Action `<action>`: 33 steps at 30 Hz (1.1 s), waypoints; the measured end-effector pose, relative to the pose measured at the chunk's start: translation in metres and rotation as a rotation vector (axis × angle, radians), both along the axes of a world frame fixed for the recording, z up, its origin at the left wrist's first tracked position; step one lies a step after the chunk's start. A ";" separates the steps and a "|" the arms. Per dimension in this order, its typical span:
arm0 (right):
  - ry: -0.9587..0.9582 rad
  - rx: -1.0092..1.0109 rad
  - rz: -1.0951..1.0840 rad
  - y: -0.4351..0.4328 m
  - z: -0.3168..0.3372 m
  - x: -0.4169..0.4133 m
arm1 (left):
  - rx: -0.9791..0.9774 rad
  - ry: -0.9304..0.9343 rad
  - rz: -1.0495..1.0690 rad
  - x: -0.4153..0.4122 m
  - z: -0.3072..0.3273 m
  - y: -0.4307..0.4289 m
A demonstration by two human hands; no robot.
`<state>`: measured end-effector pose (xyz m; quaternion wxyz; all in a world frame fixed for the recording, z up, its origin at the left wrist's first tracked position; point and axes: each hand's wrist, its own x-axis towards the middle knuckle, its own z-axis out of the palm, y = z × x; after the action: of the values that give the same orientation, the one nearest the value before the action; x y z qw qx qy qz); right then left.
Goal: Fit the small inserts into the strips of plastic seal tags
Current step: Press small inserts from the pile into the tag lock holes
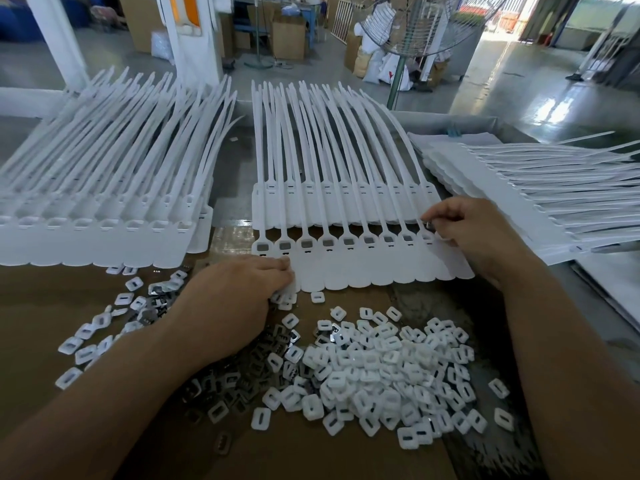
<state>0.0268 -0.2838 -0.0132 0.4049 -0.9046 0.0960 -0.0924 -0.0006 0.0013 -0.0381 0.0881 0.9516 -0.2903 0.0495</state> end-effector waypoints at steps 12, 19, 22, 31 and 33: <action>0.124 -0.120 0.043 0.001 -0.004 0.002 | 0.021 0.010 0.003 -0.001 -0.001 0.003; 0.104 -0.108 -0.008 0.003 -0.006 0.005 | 0.023 0.008 -0.002 0.000 0.000 0.004; 0.088 -0.078 -0.018 0.002 -0.006 0.004 | 0.018 0.013 0.001 -0.001 0.001 0.006; -0.057 -0.076 0.061 0.014 0.007 0.000 | 0.041 0.035 0.020 0.003 0.001 0.001; -0.074 -0.060 0.147 0.022 0.012 -0.005 | 0.044 0.037 0.017 0.002 0.001 0.001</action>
<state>0.0218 -0.2617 -0.0017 0.3867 -0.9169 0.0113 -0.0986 0.0015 0.0022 -0.0370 0.0723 0.9565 -0.2814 0.0262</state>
